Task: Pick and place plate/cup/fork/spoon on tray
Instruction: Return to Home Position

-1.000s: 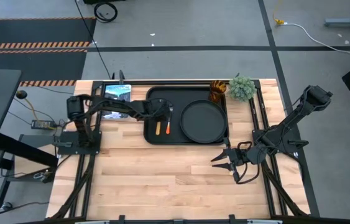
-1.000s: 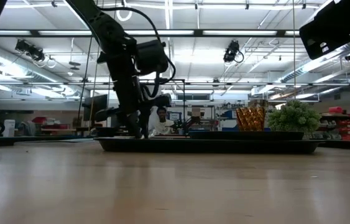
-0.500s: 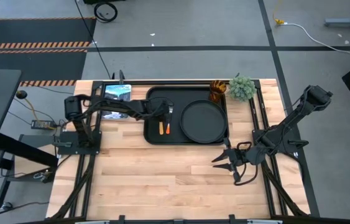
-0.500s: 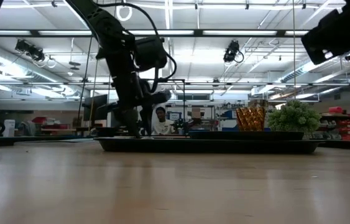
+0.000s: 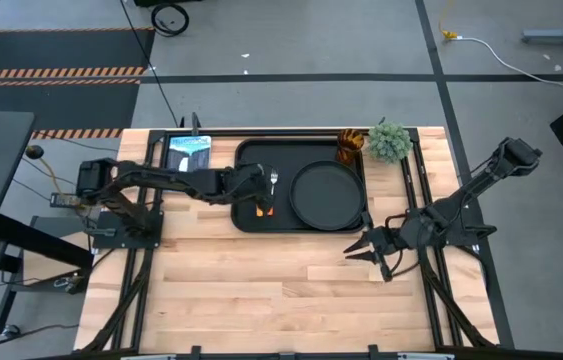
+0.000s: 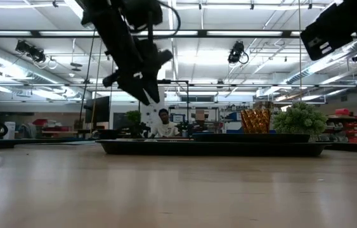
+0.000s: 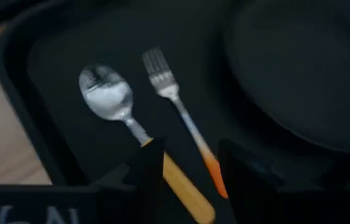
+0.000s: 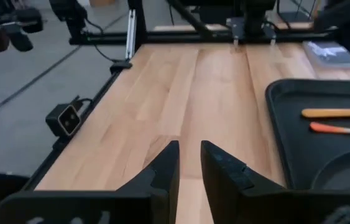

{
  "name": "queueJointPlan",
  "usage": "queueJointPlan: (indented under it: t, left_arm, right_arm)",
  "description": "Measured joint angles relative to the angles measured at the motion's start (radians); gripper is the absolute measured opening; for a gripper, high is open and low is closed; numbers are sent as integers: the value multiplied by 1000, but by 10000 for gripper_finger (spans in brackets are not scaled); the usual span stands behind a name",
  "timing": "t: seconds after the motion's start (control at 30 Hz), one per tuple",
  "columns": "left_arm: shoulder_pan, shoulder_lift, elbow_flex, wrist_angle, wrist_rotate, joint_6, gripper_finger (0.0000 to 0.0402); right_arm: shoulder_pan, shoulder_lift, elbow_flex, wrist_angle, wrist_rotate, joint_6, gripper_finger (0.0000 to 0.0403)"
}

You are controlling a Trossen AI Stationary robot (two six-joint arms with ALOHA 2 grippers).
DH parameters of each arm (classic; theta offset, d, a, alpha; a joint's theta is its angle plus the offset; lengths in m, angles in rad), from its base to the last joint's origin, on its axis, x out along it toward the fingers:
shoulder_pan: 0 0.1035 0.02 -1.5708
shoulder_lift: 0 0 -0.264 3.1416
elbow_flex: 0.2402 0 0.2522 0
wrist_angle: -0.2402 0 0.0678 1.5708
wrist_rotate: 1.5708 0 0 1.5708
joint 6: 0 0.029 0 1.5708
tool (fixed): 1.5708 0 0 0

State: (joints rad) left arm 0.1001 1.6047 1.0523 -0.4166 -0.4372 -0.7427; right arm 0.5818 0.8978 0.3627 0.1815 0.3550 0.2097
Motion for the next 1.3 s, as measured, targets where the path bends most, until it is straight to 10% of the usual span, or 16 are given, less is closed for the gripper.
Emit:
queueJointPlan:
  t: [0.87, 1.3]
  left_arm:
    - [-239, -255, 0, -28, -381, -53, 162]
    - [-240, -237, 0, 434, -401, 539, 162]
  right_arm:
    - [-152, -386, -356, 192, -61, 0, 14]
    - [-152, -380, -356, 192, -34, 23, 16]
